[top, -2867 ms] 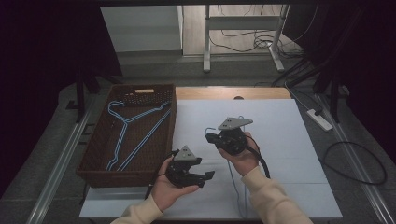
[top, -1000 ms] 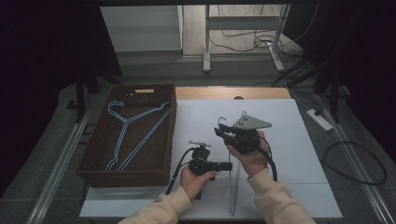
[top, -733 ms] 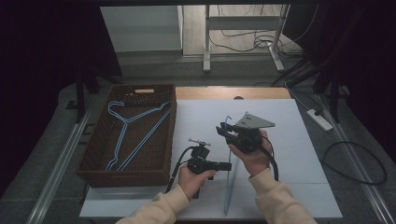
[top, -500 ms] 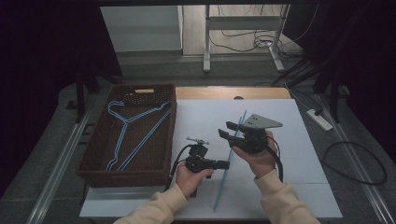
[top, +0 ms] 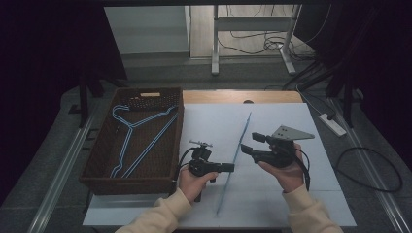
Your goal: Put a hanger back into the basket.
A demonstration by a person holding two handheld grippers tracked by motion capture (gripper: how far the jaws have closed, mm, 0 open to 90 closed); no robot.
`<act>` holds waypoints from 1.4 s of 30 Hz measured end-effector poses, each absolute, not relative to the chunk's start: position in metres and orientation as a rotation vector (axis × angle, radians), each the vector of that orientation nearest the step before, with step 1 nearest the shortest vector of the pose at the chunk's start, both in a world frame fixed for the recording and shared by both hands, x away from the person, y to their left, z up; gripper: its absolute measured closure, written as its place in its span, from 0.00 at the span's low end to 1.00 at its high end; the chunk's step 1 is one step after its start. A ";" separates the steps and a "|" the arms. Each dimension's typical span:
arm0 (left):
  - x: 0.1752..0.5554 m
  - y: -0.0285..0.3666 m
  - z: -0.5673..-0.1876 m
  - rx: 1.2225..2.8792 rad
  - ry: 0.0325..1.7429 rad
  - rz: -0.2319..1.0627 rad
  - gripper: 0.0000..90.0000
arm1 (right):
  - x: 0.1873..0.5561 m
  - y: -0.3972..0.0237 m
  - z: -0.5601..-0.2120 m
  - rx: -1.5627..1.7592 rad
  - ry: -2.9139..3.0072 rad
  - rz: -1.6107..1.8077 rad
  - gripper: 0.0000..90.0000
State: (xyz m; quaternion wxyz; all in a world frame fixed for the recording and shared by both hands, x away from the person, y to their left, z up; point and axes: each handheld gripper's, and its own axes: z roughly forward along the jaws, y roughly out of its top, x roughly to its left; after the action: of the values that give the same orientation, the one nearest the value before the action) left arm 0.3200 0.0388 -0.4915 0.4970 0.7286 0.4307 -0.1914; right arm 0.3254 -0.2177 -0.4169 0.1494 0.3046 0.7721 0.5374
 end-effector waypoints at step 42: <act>0.330 0.150 -0.354 1.776 0.921 -0.311 0.97 | 0.310 -0.285 -0.462 1.033 2.209 1.390 0.39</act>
State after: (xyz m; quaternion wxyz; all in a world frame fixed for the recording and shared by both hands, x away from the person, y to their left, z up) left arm 0.3301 0.1503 -0.3539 0.5298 0.7440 0.3859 -0.1301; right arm 0.3099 -0.2854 -0.4624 0.1669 0.3628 0.7760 0.4882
